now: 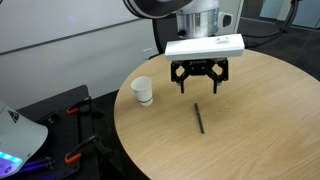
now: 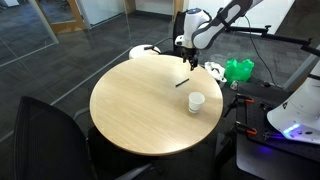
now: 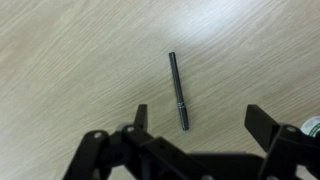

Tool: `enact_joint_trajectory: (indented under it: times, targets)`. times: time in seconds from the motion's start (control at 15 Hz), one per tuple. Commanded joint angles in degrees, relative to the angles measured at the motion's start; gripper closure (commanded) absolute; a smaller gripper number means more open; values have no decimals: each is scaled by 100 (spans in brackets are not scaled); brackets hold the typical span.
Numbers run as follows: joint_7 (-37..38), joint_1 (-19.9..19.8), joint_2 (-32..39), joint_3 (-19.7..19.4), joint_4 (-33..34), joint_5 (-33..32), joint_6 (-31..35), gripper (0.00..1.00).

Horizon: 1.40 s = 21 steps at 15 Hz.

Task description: Pick the pen and put it in the cup

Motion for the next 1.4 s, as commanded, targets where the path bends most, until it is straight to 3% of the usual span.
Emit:
enact_joint_trajectory:
  times: [0.0, 0.6, 1.33]
  targets:
    - [-65, -149, 89, 156, 76, 0, 4, 0]
    - [-477, -526, 971, 471, 504, 100, 108, 0]
    - [-701, -685, 1628, 753, 999, 62, 411, 0]
